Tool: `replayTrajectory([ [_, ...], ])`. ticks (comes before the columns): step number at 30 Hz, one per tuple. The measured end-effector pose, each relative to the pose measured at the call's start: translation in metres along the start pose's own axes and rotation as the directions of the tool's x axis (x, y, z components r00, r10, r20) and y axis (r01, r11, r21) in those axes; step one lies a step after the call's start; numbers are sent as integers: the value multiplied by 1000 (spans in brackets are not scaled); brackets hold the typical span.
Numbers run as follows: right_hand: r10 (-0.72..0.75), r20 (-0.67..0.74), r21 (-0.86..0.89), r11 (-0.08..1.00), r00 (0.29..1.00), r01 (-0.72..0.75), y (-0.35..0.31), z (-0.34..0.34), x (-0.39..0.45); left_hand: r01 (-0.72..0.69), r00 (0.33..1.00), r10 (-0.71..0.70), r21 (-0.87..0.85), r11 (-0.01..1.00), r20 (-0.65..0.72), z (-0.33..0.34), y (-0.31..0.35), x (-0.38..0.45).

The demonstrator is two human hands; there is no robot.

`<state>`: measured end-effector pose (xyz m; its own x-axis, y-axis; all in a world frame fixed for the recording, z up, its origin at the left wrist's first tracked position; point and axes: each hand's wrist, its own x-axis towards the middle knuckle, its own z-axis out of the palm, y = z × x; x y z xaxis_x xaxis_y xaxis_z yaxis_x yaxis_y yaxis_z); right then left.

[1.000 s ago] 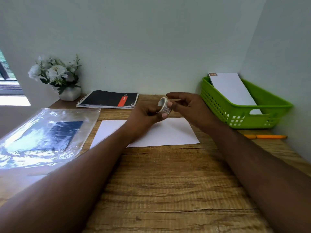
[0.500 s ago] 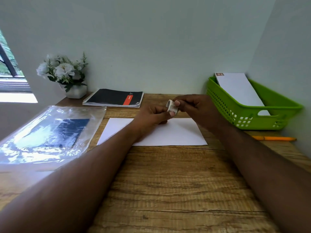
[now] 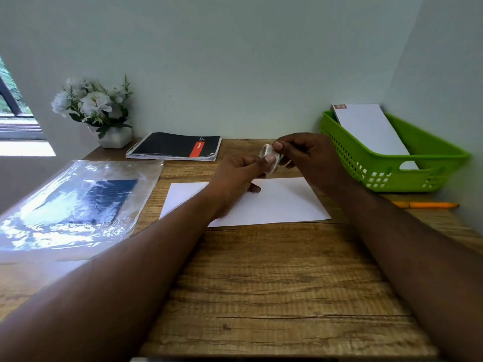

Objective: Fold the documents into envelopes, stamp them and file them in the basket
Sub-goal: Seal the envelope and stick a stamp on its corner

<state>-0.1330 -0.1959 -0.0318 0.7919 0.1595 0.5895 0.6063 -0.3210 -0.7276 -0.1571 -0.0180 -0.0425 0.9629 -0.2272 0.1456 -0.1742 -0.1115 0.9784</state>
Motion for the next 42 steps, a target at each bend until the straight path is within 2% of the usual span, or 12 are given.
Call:
replayTrajectory([
  [2,22,16,7,1000,1000,-22,-1,0,0,-19,1000,18,-31,999,-23,-2,2,-2],
  [6,77,47,21,997,996,-78,-2,4,-1,-39,998,37,44,998,41,-6,8,-5],
  [10,195,65,80,977,979,-200,-1,6,-1,10,995,-2,-81,997,99,-8,12,-8],
  [12,284,54,169,942,957,-289,-2,6,-2,5,991,9,-105,994,133,-7,13,-9],
  [17,385,113,329,855,916,-400,-4,0,-2,51,998,-45,-125,991,50,-3,13,-9],
  [24,381,70,343,859,922,-381,-6,3,-3,-24,993,33,-73,997,116,-1,15,-12],
  [27,374,122,376,840,920,-391,-6,2,-3,-117,993,117,-6,993,23,-2,20,-12],
  [30,361,200,421,808,911,-412,-8,5,-2,-189,979,183,-52,981,-89,-6,23,-8],
  [34,282,336,512,746,899,-425,-9,6,-3,-137,990,133,-77,988,-54,-8,21,-5],
  [36,238,393,507,750,888,-425,-9,5,-4,-93,994,89,-69,993,-59,-5,20,-6],
  [39,232,332,466,802,914,-374,-8,7,-5,-61,998,60,-30,998,-32,-3,20,-8],
  [42,245,286,476,803,927,-359,-8,7,-6,-33,999,33,-25,999,-29,-5,18,-7],
])
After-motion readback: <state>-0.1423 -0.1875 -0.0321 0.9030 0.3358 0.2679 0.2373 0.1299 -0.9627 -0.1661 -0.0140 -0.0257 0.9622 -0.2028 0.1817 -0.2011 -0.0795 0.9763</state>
